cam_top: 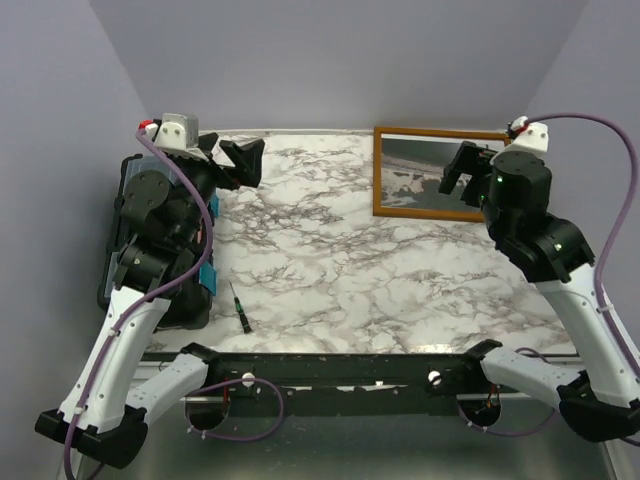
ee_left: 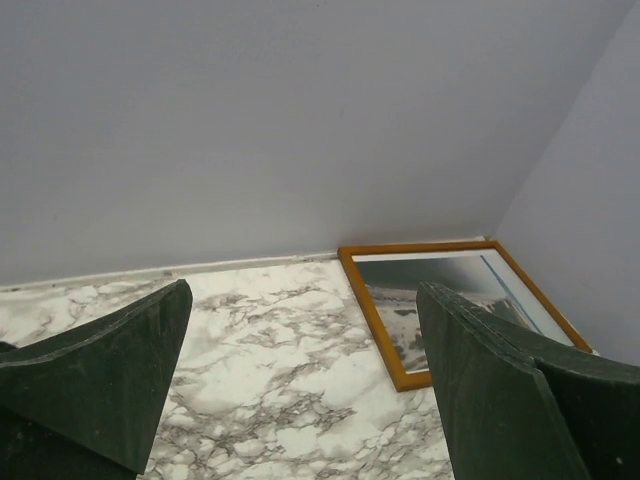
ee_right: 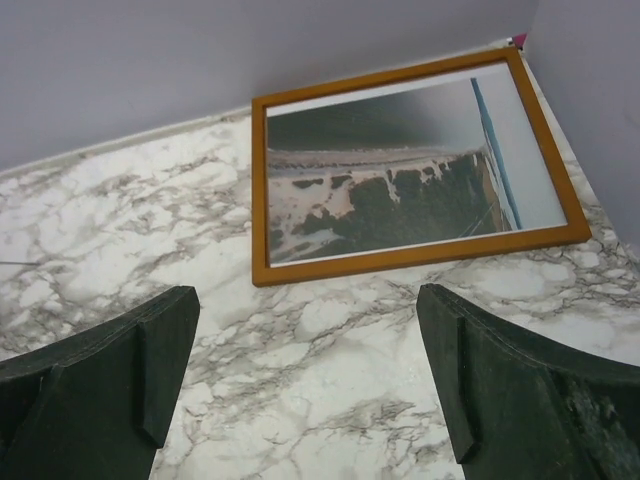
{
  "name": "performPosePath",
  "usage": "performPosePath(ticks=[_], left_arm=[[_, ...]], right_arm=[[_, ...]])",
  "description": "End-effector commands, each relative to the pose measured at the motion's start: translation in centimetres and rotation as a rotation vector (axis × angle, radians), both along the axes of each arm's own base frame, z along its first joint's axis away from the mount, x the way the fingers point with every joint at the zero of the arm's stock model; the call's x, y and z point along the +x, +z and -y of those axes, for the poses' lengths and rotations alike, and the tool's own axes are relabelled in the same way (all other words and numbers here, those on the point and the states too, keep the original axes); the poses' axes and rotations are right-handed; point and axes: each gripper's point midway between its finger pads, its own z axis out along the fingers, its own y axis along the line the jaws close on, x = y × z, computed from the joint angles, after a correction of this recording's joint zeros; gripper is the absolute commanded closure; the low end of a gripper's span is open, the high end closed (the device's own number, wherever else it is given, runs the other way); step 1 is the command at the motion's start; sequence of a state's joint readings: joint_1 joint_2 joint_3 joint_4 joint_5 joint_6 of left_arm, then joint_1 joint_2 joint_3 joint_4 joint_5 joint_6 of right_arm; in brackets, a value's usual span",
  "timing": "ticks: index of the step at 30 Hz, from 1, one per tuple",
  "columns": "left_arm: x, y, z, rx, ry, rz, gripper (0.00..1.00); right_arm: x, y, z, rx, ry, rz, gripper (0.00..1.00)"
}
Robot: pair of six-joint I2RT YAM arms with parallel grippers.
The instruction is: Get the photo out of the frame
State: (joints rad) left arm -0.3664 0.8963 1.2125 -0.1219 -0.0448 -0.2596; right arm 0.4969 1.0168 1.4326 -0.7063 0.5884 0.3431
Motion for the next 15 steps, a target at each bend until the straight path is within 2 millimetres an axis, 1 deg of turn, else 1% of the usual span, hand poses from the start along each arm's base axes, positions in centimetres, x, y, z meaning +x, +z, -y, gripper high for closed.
performPosePath(ticks=[1, 4, 6, 9, 12, 14, 15], left_arm=[[-0.1, -0.7, 2.1, 0.061, -0.117, -0.026, 0.02], [0.2, -2.9, 2.9, 0.072, -0.150, -0.063, 0.02], [-0.2, -4.0, 3.7, 0.086, -0.192, -0.064, 0.02], [-1.4, -4.1, 4.7, 0.115, -0.233, -0.022, 0.02], [-2.6, -4.3, 5.7, 0.157, -0.266, 0.032, 0.02], [-2.9, -4.4, 5.9, 0.194, -0.256, 0.050, 0.02], [-2.8, -4.6, 5.9, 0.199, -0.245, 0.049, 0.01]], right_arm=[[2.2, -4.3, -1.6, -0.034, 0.016, -0.116, 0.00], [4.1, -6.7, -4.4, -0.023, 0.117, -0.145, 0.00], [5.5, -8.6, -5.3, -0.027, 0.114, -0.181, 0.00], [8.2, -12.2, -6.7, -0.043, 0.118, -0.254, 0.00], [11.2, -14.8, -6.9, 0.024, 0.085, -0.300, 0.00], [13.3, -16.4, -7.3, 0.085, 0.100, -0.318, 0.00], [14.3, -17.2, -7.8, 0.105, 0.126, -0.326, 0.00]])
